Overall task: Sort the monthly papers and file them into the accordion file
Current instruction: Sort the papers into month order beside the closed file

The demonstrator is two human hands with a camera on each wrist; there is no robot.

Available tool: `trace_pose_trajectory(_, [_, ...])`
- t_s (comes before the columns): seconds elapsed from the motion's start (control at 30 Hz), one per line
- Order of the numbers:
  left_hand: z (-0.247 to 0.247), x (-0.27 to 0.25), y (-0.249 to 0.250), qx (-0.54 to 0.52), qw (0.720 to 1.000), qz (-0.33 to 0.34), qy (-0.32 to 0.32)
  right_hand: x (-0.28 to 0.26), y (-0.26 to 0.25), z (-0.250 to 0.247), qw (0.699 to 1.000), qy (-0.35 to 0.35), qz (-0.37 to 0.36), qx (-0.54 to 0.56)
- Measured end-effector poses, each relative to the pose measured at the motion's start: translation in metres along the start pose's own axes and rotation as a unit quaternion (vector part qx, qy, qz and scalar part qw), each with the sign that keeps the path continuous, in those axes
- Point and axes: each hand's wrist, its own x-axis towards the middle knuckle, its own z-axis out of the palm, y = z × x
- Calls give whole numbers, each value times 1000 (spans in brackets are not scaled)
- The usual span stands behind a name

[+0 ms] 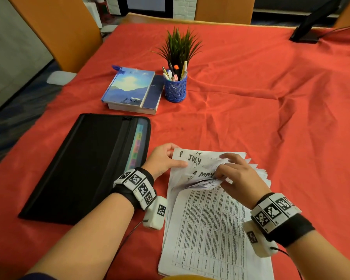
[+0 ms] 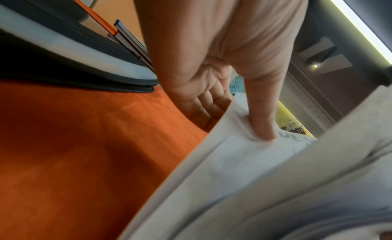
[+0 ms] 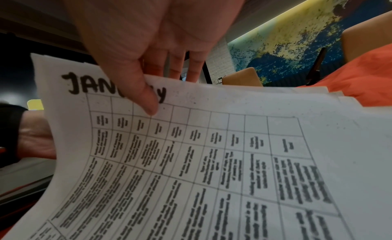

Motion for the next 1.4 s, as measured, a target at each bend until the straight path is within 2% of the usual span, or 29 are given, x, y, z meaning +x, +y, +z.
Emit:
trace_pose_trajectory(0.13, [4,0,2,13,999,6,-39,6,-1,-2,999,-26,-11,16])
trace_pose_trajectory(0.27, [-1,1,-2,-11,999,-15,-42,3,2,0,997,-39,23,56])
trace_pose_trajectory(0.4, [-11,5,-8,-45,998,-42,7,-1,2,-2,997,-39,20,63])
trace_pose_trajectory(0.53, [-9,11,-3,27,996,-9,83,1,2,-7,997,-24,13,71])
trace_pose_trajectory(0.63, [-9,18,2,71,991,-4,116,5,3,-10,997,-22,16,67])
trace_pose_trajectory(0.73, [-10,19,8,146,979,55,130,6,3,-8,997,-12,16,72])
trace_pose_trajectory(0.8, [-6,11,20,98,991,67,69,6,3,-4,998,-3,2,60])
trace_pose_trajectory(0.83, [-3,5,26,60,997,41,7,7,4,-2,999,3,-9,43])
trace_pose_trajectory(0.9, [-2,-2,25,1,994,-37,-101,8,6,2,1000,15,-18,-6])
trace_pose_trajectory(1.0, [-4,-7,10,-67,979,-105,-160,7,5,4,999,16,-8,-42])
trace_pose_trajectory(1.07, [-3,-7,2,-66,985,-95,-132,5,2,3,999,14,-6,-35])
trace_pose_trajectory(1.17, [-3,1,-8,19,1000,5,-20,1,2,3,1000,20,-9,-5])
trace_pose_trajectory(1.23, [-4,2,-5,109,989,69,67,-1,1,3,1000,13,3,3])
trace_pose_trajectory(1.27, [-5,1,-1,134,983,92,86,-2,1,4,1000,10,9,2])
trace_pose_trajectory(1.3, [-5,-1,5,131,985,96,61,-2,1,4,1000,11,13,-1])
trace_pose_trajectory(1.37, [-4,-7,11,97,991,47,-79,-2,2,5,1000,22,15,4])
trace_pose_trajectory(1.4, [-2,-11,13,95,985,14,-146,-2,3,6,999,27,16,9])
